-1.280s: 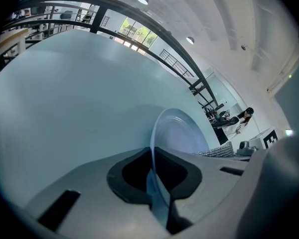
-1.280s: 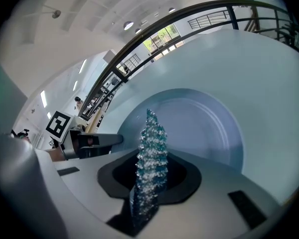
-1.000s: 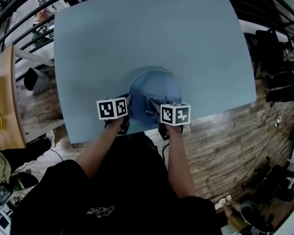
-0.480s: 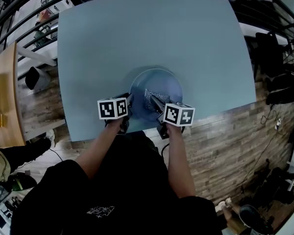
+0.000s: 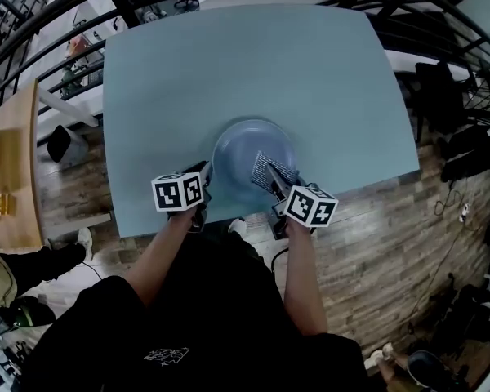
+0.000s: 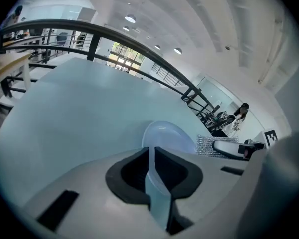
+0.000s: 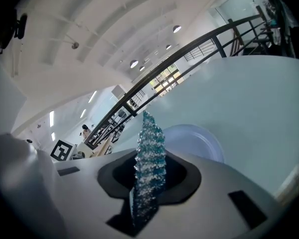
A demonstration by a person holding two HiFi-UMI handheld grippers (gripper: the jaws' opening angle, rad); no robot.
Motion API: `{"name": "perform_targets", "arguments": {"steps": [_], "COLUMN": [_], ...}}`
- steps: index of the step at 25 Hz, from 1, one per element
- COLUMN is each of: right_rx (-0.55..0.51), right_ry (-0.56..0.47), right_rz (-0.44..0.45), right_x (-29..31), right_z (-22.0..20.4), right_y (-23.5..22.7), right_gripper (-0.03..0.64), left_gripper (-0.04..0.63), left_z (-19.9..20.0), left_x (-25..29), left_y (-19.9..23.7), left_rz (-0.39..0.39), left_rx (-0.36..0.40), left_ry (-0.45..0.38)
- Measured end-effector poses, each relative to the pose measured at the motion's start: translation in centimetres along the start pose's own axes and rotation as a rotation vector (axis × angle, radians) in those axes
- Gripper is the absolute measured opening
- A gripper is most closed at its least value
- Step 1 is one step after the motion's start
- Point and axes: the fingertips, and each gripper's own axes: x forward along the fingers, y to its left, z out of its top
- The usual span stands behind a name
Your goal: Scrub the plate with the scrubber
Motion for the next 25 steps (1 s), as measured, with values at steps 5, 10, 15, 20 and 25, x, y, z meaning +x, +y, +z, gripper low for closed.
{"name": "perform_targets", "arguments": {"steps": [5, 10, 15, 20, 25], "right_rx": [-0.032, -0.138, -0.258, -0.308, -0.344], "right_ry": [-0.093, -0.193, -0.291, -0.357, -0.434], "right_rz": [-0.012, -0.017, -0.036, -0.072, -0.108], "right_x": [-4.2, -8.4, -12.2, -15.0, -17.4], "right_z": [1.5, 4.0, 6.2, 7.6, 9.3], "right_y": [0.7, 2.4, 4.1, 5.4, 6.3], "right_gripper": [0.083, 0.083, 0.083, 0.083, 0.083], "left_gripper": [0.011, 0.008, 0.008, 0.008, 0.008], "left_z": [0.5, 1.1, 2.5, 4.6, 7.4], "left_x": [-2.5, -4.6, -6.9, -9.7, -11.9], "left_y": [-2.8, -6.2, -9.8, -13.1, -16.1], "left_rz": [-0.023, -0.085, -0.159, -0.206, -0.243], "left_rx": [0.072, 0.123, 0.200, 0.298, 0.402], "left_ry": [-0.047, -0.099, -0.166, -0.228, -0.309]}}
